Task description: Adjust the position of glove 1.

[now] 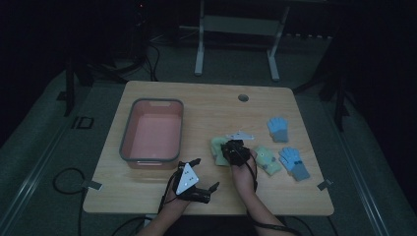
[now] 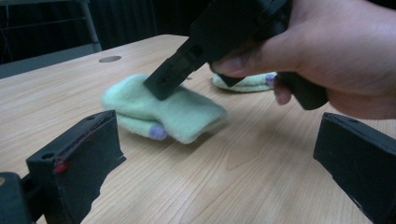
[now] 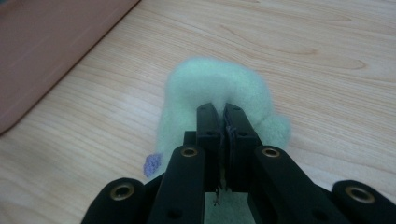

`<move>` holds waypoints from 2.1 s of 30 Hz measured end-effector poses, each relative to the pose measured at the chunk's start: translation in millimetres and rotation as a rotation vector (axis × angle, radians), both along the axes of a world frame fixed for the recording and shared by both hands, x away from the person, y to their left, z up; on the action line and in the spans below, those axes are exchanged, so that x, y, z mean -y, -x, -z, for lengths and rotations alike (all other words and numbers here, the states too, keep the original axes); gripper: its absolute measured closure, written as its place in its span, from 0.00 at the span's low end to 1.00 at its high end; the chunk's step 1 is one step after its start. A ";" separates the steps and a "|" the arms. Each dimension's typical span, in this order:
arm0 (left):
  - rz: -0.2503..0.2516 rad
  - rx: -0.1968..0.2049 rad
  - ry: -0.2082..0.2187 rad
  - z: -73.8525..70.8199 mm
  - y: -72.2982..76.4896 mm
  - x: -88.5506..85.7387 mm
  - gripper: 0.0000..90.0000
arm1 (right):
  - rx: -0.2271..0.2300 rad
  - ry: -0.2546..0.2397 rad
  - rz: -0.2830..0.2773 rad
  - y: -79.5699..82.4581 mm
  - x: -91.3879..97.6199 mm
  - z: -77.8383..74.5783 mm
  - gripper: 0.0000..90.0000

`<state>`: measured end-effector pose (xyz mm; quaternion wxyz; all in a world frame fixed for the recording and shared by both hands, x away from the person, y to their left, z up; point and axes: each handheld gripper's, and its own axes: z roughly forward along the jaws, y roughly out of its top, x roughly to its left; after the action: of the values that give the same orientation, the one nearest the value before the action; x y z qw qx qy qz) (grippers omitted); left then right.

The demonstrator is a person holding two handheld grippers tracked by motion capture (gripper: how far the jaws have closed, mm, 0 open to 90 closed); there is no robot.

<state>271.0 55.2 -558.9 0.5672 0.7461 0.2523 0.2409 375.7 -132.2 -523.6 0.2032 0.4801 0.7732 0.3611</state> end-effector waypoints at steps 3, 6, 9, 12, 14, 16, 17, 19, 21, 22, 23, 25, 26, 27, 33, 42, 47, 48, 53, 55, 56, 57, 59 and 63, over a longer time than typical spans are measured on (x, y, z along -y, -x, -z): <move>0.002 0.000 0.000 0.0 -0.2 -0.2 0.01 | 0.002 0.001 0.005 -2.4 -3.7 4.9 0.95; 0.005 -0.002 0.002 0.0 -0.3 -0.2 0.01 | -0.024 0.006 0.008 -5.8 -7.5 15.1 0.91; 0.007 -0.001 0.001 0.0 -0.3 0.0 0.01 | -0.026 0.012 -0.001 -7.1 -11.0 25.5 0.80; 0.009 -0.002 0.000 0.0 -0.4 0.2 0.01 | -0.020 0.014 -0.007 -6.5 -12.7 24.6 0.71; 0.010 -0.002 -0.001 0.0 -0.3 0.2 0.01 | -0.012 0.022 -0.028 -6.0 -12.8 22.3 0.66; 0.010 0.000 -0.001 0.0 -0.1 0.3 0.01 | -0.006 0.016 -0.064 -7.3 -10.5 20.2 0.64; 0.011 0.001 -0.003 0.0 -0.2 0.5 0.01 | -0.004 0.015 -0.082 -8.2 -8.7 19.1 0.63; 0.015 -0.001 -0.001 0.0 -0.3 0.6 0.01 | 0.011 0.012 -0.116 -9.0 -3.7 15.8 0.65; 0.015 0.001 -0.003 0.0 -0.1 0.8 0.01 | 0.022 0.017 -0.173 -11.6 -1.0 14.7 0.67; 0.015 0.001 -0.003 0.0 -0.1 0.9 0.01 | 0.036 0.046 -0.189 -12.7 -0.7 15.2 0.68; 0.015 0.001 -0.003 0.0 -0.1 0.9 0.01 | 0.036 0.046 -0.189 -12.7 -0.7 15.2 0.68; 0.015 0.001 -0.005 -0.1 -0.1 0.9 0.01 | 0.021 0.077 -0.263 -17.9 1.3 20.8 0.73; 0.015 0.001 -0.005 -0.1 -0.2 1.0 0.01 | 0.016 0.091 -0.285 -19.1 0.9 23.7 0.75; 0.015 0.002 -0.005 -0.1 -0.2 1.0 0.01 | 0.028 0.094 -0.301 -19.1 0.9 25.6 0.79; 0.014 -0.002 -0.002 0.0 -0.2 1.0 0.01 | 0.021 0.061 -0.223 -19.7 1.6 21.1 0.96; 0.014 0.001 -0.005 0.0 0.0 1.3 0.01 | 0.066 0.045 -0.067 -8.9 16.0 -4.4 0.97; 0.016 -0.001 -0.004 -0.1 -0.4 0.9 0.01 | 0.037 0.063 -0.055 -10.7 17.6 7.6 0.96; 0.016 -0.002 -0.003 -0.1 -0.4 0.8 0.01 | 0.025 0.068 -0.058 -11.6 17.0 11.8 0.95; 0.016 -0.001 -0.005 -0.1 -0.4 0.9 0.01 | 0.004 0.071 -0.069 -15.2 12.1 25.2 0.78; 0.017 -0.002 -0.005 -0.1 -0.4 1.0 0.01 | 0.003 0.067 -0.065 -15.8 11.3 24.9 0.77; 0.017 -0.002 -0.004 -0.1 -0.4 0.9 0.01 | 0.003 0.067 -0.067 -15.9 11.1 24.3 0.76; 0.017 -0.001 -0.004 -0.1 -0.4 0.8 0.01 | 0.001 0.067 -0.070 -16.0 11.3 22.9 0.74; 0.019 -0.001 -0.004 -0.1 -0.4 0.7 0.01 | 0.008 0.059 -0.081 -15.6 13.0 18.6 0.70; 0.020 -0.002 -0.002 0.0 -0.3 0.8 0.01 | 0.057 0.060 -0.139 -13.1 24.0 0.3 0.67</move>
<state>271.3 54.4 -558.9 0.5686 0.7494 0.2452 0.2346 388.8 -156.2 -523.9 0.2141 0.4083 0.8091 0.3644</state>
